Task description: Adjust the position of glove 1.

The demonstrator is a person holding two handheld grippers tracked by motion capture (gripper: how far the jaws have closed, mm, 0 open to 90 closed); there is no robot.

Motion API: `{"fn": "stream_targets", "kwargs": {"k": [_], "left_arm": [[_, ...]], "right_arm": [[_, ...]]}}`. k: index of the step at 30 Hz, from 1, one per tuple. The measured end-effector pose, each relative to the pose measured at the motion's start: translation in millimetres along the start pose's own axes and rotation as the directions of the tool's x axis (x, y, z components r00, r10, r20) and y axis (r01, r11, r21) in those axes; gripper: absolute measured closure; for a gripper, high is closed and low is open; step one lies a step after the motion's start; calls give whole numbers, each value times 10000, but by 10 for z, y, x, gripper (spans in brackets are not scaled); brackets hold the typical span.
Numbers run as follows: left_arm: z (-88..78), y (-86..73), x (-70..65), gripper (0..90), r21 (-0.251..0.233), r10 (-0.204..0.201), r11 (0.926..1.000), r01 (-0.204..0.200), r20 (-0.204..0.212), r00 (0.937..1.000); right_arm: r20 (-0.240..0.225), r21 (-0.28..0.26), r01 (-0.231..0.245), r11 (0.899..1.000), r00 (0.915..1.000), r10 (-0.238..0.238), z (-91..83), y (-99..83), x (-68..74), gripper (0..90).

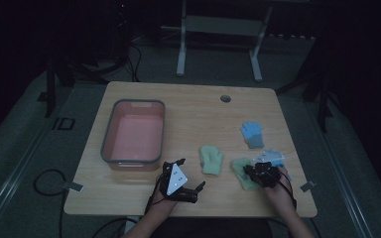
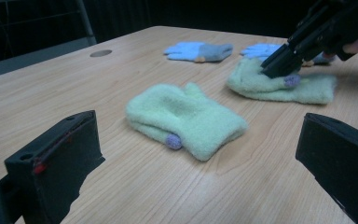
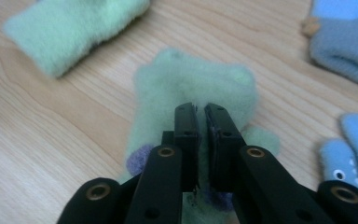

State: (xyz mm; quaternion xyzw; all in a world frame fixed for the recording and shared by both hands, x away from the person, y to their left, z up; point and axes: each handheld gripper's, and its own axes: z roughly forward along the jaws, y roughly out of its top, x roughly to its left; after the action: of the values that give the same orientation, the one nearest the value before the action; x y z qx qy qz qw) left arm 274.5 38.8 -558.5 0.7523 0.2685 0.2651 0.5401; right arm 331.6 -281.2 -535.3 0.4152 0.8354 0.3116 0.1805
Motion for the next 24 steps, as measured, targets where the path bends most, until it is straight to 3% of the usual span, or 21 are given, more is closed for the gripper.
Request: {"fn": "stream_targets", "kwargs": {"k": [6,9,11,16,22,24], "left_arm": [[0,0,-1,0,-13,-8,10000,8,-13,10000],[-2,-1,2,0,-24,-18,10000,18,-31,10000],[-2,-1,3,0,-38,-33,10000,33,-40,10000],[-2,-1,0,0,-37,-35,10000,35,-60,10000],[-4,-2,-1,0,-39,-8,10000,7,-51,10000],[-5,-2,-1,0,-47,-2,10000,2,-39,10000]], "right_arm": [[287,-593,-429,9973,9986,446,-135,208,33,850],[551,-1016,-969,9901,9932,1029,-217,344,14,850],[675,-1270,-1374,9823,9869,1467,-257,423,-6,851],[1245,-1667,-1868,9681,9700,2086,-298,537,32,851],[1801,-1608,-2464,9558,9448,2738,-151,526,40,851],[1805,-1452,-2602,9546,9416,2841,-63,502,35,850]]}}
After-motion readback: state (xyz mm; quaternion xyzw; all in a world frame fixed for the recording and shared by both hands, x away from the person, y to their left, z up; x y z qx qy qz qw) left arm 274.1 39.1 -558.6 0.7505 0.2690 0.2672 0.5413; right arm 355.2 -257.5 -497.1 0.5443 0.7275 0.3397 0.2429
